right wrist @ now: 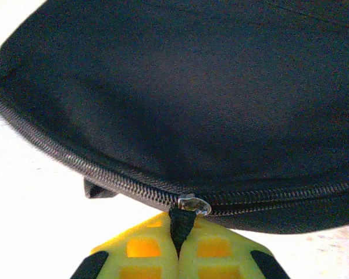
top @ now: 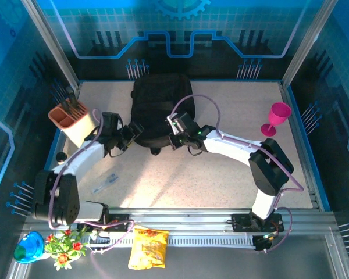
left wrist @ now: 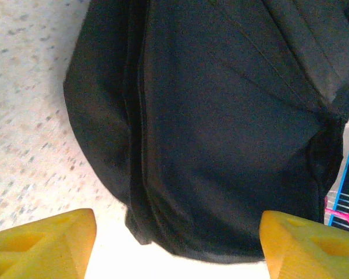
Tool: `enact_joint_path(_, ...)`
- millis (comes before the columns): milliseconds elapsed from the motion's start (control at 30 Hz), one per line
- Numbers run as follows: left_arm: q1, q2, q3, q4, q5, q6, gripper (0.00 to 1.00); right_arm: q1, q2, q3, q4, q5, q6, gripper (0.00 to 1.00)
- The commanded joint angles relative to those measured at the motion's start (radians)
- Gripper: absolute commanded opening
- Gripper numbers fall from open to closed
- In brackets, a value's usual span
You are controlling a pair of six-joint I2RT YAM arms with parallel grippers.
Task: Pack the student bag
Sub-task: Unzip the student bag at the top-center of the table.
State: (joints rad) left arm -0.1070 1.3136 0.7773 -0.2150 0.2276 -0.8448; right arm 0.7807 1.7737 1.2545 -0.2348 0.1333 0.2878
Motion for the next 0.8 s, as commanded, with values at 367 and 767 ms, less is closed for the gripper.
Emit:
enact_joint_path(367, -0.035, -0.011, -0.132, 0.208, 0.101, -0.248, 0.76, 0.118, 0.038, 0.069, 0.070, -0.224, 0.070, 0.00)
enact_joint_path(767, -0.042, 0.124, -0.116, 0.191, -0.017, -0.130, 0.34, 0.047, -0.012, -0.082, 0.018, -0.106, 0.129, 0.00)
